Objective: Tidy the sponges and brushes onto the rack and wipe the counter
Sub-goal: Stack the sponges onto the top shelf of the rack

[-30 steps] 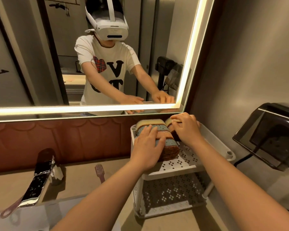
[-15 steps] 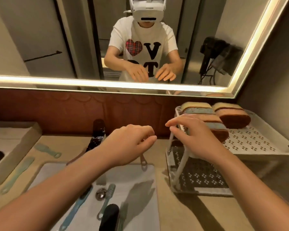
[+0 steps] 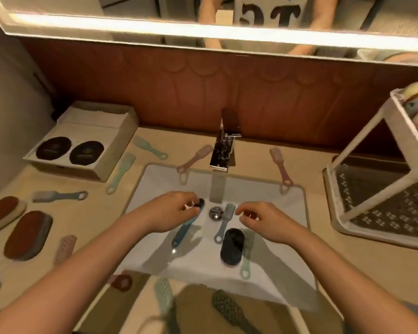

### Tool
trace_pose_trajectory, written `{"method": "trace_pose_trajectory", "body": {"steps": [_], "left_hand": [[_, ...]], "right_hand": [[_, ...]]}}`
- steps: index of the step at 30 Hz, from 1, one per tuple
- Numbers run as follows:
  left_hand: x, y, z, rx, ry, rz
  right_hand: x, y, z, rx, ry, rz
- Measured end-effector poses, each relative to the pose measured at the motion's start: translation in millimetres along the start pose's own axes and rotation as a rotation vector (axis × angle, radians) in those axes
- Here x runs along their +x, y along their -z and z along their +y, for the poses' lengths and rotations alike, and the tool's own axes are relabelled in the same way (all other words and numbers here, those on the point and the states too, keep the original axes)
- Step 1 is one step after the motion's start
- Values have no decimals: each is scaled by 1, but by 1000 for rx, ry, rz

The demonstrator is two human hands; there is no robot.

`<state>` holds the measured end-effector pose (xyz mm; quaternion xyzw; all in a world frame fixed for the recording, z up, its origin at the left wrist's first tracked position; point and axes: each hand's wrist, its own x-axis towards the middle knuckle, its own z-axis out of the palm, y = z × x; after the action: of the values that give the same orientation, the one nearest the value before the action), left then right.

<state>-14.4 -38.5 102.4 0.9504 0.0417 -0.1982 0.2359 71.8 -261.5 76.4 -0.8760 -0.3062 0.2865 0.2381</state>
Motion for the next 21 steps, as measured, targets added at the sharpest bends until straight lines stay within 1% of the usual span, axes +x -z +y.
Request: {"method": "trace_pose_trajectory", "body": {"steps": [4, 9, 12, 16, 19, 21], "left_hand": [[-6, -27, -65, 63, 137, -32], [-18, -55, -109, 42, 257, 50], [-26, -68, -121, -24, 259, 117], [-35, -80, -130, -44, 206, 146], [-40, -80, -139, -49, 179, 178], [-43, -75, -148, -60, 175, 200]], "right_hand": [[32, -58, 5, -44, -125, -141], [55, -117, 20, -267, -256, -321], [59, -141, 23, -366, -370, -383], [69, -170, 31, -373, -444, -390], [74, -184, 39, -314, -476, -331], [76, -190, 40, -243, -503, -260]]}}
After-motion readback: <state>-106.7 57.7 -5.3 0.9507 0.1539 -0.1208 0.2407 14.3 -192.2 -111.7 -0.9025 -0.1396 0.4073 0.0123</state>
